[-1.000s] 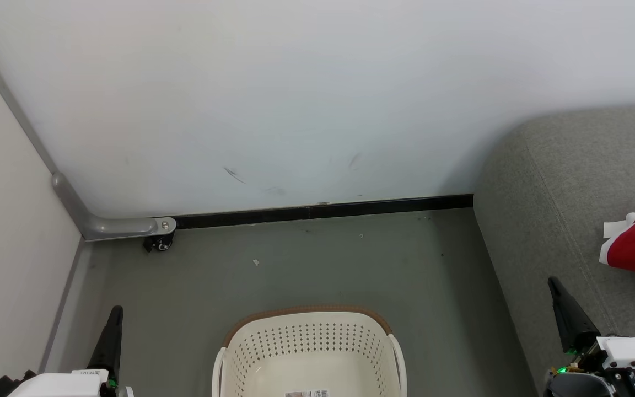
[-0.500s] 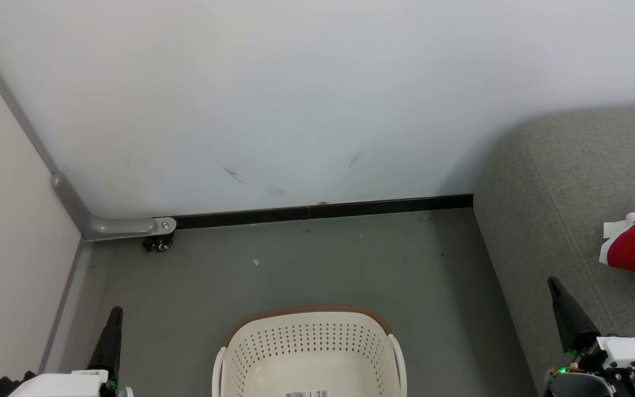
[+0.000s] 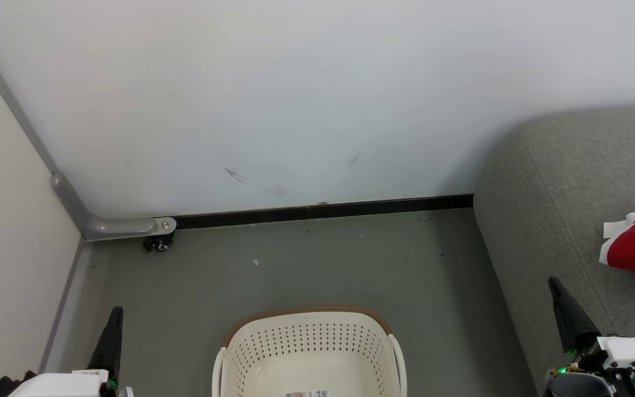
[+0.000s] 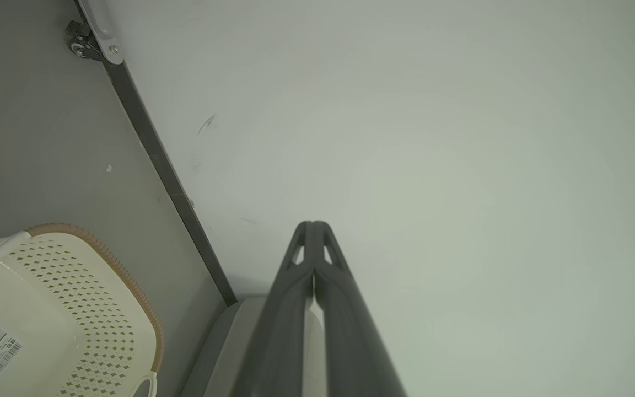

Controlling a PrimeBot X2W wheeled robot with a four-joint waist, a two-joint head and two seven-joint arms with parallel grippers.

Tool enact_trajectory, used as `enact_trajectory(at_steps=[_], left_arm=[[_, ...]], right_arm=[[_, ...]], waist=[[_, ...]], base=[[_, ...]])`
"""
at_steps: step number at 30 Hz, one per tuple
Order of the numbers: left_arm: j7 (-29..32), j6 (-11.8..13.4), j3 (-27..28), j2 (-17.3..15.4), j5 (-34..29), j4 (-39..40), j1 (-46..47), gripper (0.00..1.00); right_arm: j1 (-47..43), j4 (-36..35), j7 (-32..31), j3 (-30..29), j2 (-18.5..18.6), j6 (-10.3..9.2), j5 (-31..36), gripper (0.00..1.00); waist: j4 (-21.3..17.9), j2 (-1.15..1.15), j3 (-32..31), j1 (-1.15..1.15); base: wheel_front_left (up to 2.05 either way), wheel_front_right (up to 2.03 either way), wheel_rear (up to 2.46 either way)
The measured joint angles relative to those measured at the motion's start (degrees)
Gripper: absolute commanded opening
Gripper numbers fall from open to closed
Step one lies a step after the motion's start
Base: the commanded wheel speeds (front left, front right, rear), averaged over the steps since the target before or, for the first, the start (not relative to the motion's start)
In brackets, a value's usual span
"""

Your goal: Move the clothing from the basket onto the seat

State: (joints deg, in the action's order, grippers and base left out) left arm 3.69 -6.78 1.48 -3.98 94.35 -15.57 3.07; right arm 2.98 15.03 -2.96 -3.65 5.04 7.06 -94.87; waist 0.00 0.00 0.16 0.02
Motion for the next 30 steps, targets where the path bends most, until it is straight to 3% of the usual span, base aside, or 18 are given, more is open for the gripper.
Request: enact_trajectory(at_steps=[30], left_arm=[[0.3,0.0,0.2,0.1,0.0,-0.2,0.1,0.00]], right_arm=[[0.0,0.0,-0.1,-0.3,-0.3,0.00,0.0,0.00]], waist=[[0.0,0.00,0.0,0.00]], base=[[0.00,0.00,0.00]])
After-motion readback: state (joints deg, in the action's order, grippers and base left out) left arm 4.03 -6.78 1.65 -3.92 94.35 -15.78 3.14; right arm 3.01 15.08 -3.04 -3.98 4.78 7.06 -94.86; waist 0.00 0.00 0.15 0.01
